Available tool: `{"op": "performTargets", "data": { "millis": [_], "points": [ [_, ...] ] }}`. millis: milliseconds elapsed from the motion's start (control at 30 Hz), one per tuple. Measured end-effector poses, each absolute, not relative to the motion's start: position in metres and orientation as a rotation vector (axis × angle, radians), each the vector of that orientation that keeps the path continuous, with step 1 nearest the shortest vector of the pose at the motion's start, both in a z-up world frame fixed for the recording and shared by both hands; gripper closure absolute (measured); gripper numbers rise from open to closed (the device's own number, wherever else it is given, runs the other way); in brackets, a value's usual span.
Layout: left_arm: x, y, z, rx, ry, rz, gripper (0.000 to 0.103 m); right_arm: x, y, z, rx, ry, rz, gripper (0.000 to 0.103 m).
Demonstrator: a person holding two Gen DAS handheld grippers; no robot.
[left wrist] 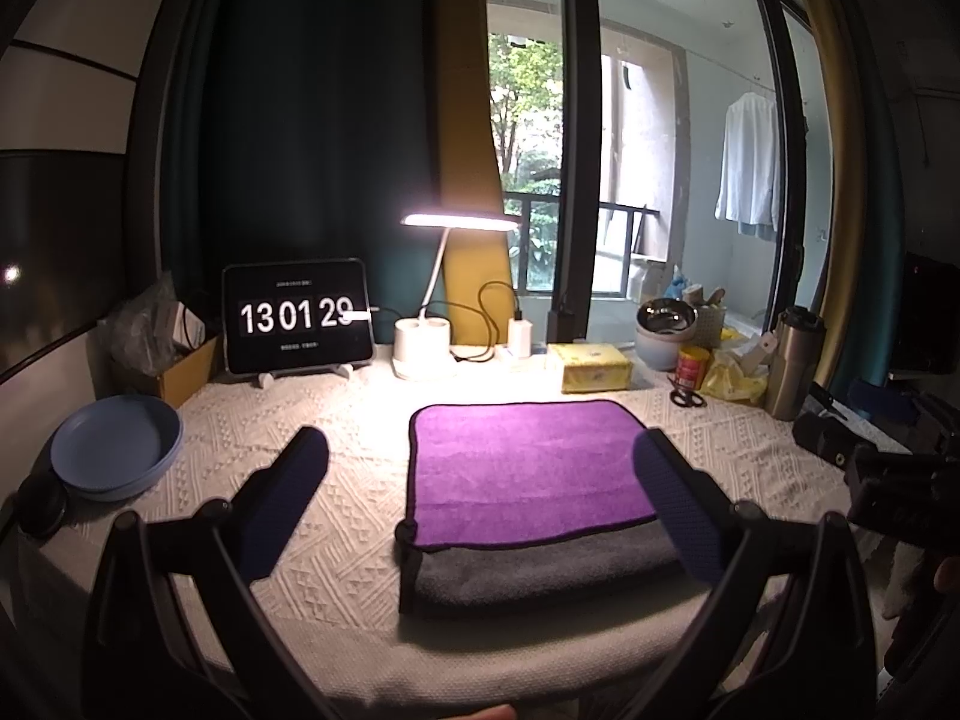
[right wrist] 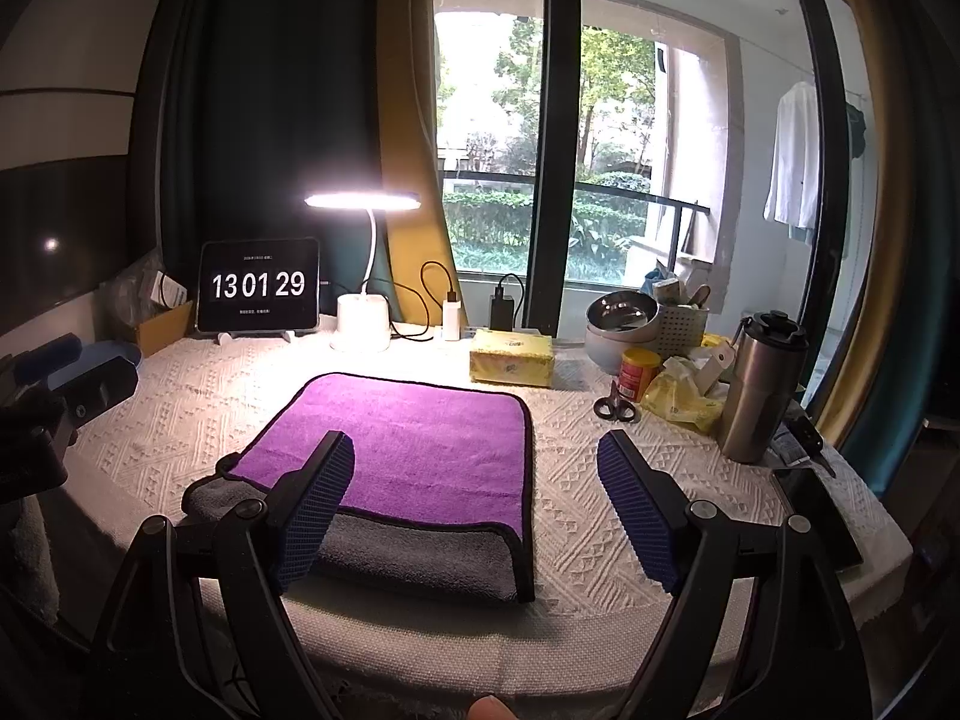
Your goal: Fold towel
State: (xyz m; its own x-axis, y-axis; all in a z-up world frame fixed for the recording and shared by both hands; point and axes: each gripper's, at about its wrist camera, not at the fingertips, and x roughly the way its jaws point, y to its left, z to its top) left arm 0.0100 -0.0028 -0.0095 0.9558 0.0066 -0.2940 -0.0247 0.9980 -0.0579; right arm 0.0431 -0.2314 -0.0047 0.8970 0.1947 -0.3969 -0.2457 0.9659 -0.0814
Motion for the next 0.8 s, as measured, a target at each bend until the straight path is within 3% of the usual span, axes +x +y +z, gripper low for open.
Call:
{"op": "performTargets", "data": {
  "millis": [700,800],
  "points": [
    [0.050,-0.005,-0.038,-0.063,0.458,-0.001,0.001,0.074,-0.239,-0.031,-0.093,0.513,0.269,0.018],
    [0.064,-0.001,-0.051,-0.082,0.517,-0.001,0.001,0.085,-0.240,-0.043,-0.086,0.558,0.273,0.026]
  ]
}}
